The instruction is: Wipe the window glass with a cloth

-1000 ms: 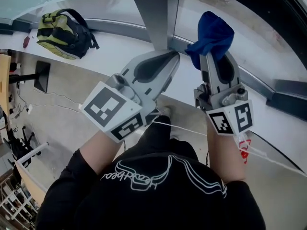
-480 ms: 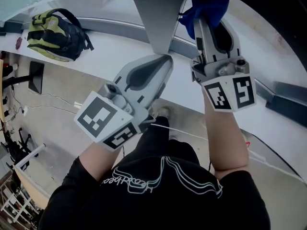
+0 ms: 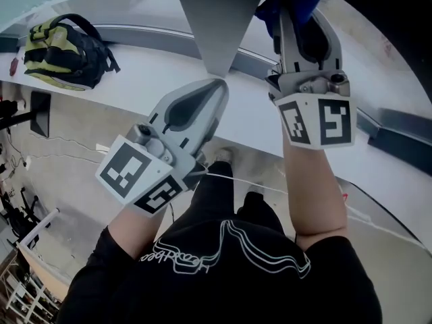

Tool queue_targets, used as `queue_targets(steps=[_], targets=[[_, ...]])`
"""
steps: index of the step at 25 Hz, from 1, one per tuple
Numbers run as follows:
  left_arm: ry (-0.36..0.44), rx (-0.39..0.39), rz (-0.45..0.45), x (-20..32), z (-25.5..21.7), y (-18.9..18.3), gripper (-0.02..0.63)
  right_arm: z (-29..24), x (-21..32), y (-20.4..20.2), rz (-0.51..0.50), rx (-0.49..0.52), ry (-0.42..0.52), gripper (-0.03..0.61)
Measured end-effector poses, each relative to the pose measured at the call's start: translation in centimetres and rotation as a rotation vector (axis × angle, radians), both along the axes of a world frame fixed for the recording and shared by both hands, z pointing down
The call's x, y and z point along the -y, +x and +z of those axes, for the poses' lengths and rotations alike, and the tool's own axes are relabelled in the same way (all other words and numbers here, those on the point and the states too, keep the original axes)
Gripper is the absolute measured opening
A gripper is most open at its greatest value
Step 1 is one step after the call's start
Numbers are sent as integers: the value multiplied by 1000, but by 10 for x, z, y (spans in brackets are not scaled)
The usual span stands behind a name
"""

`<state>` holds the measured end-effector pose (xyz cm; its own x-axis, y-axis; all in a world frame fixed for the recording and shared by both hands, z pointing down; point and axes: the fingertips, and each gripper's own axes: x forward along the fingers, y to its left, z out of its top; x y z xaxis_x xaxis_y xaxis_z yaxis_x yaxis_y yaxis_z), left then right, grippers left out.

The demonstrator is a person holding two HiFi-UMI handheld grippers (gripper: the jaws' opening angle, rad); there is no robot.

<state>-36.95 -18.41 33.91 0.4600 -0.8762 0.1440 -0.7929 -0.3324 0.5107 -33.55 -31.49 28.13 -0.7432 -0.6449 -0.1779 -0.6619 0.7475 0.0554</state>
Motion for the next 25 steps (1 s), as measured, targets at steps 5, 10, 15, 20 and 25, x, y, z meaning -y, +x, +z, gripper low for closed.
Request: queue_targets(steps=[5,10,15,20,25], targets=[[-10,0,1,1,8,4,6,2,9,15,68,-16,22,63],[-17,3,-17,4,18,9,6,7,16,31,120,6,36,63],[-22,15,-19,2,17,27,6,1,20,53,145,26,55,63],[-21,36,-24,6,16,51,6,-2,23,87,163,49,68,63],[-14,42,-22,10,9,90,6,-6,26,129,174,55,69,63]])
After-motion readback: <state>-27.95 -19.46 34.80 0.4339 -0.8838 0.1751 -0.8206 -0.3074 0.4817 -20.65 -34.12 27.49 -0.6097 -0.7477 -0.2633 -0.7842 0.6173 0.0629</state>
